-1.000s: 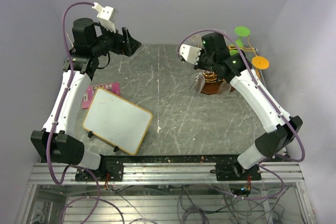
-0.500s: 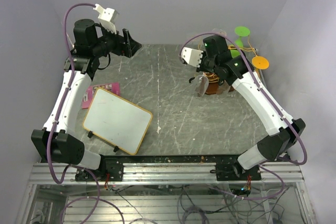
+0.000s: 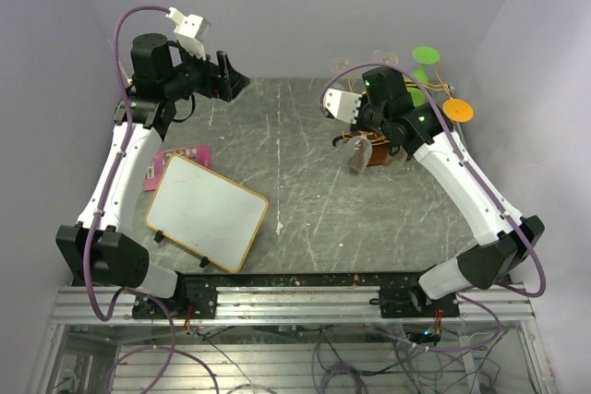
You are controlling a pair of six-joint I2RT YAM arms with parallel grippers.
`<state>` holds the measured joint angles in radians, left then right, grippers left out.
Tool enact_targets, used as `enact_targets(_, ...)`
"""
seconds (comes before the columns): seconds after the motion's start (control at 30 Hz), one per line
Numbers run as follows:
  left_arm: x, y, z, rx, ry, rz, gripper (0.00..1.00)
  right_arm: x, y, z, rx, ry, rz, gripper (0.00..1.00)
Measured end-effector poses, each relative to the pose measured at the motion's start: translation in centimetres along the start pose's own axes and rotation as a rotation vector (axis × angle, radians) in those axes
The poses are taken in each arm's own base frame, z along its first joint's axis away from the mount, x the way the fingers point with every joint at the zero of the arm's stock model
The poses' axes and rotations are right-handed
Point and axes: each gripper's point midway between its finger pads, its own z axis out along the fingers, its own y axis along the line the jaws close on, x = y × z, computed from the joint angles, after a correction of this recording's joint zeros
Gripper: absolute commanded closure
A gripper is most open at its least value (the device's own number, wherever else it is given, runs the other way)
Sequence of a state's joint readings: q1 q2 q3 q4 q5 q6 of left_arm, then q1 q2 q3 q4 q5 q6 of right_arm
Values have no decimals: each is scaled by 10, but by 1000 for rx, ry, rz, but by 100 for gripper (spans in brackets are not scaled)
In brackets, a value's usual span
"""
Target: Place the wine glass upside down on the wine glass rack
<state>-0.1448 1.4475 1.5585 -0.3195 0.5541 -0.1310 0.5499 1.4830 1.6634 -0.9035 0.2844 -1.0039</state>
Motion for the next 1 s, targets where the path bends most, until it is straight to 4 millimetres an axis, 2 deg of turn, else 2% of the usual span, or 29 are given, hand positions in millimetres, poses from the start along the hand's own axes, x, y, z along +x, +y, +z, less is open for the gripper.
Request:
enact_targets(0.53, 10, 5, 8, 6, 24, -15, 4, 2, 4, -18, -13, -52, 8, 100)
enact_targets(1.0, 13, 6, 11, 6, 32, -20, 4, -7, 13, -19, -58, -109, 5, 100)
